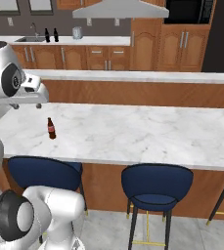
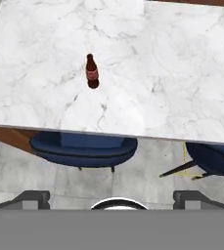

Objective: Place the large bottle from the dining counter next to the other large bottle outside the sink, and place the small bottle from the dining counter next to the other small bottle inside the sink.

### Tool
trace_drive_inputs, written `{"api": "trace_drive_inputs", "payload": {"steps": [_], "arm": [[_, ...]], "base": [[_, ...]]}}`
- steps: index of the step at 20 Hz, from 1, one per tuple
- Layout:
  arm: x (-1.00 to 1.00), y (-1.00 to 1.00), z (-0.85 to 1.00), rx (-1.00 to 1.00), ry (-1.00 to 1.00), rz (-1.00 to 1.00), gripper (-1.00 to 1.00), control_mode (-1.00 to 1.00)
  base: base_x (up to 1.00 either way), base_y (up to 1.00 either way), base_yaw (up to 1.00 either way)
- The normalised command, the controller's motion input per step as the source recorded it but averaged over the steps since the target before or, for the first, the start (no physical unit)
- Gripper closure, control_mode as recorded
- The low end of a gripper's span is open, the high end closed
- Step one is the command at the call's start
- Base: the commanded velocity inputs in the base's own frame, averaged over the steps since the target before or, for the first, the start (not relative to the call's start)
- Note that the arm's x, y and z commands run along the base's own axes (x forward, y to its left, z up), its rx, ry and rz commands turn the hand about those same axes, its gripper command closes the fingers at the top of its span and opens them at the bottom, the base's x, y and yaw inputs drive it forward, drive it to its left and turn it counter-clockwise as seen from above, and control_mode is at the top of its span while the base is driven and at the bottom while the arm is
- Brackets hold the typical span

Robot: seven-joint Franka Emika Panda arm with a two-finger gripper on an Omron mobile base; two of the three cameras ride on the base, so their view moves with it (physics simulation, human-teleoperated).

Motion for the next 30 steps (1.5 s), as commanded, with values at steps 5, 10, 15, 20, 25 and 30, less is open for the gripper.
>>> {"api": "trace_drive_inputs", "payload": {"steps": [5, 10, 15, 20, 25, 30], "arm": [[0.50, 0.00, 0.00, 0.00, 0.24, 0.00, -1.00, -1.00], [0.47, 0.02, 0.00, 0.00, 0.29, 0.00, -1.00, -1.00], [0.02, 0.13, -0.03, 0.00, 0.05, 0.00, -1.00, -1.00], [0.28, 0.21, -0.36, 0.00, 0.00, 0.00, -1.00, -1.00], [0.53, 0.12, -0.31, 0.00, 0.00, 0.00, -1.00, -1.00], [0.51, 0.07, -0.04, 0.00, -0.02, 0.00, -1.00, -1.00]], "base": [[0.00, 0.00, 0.00], [0.00, 0.00, 0.00], [0.00, 0.00, 0.00], [0.00, 0.00, 0.00], [0.00, 0.00, 0.00], [0.00, 0.00, 0.00]]}}
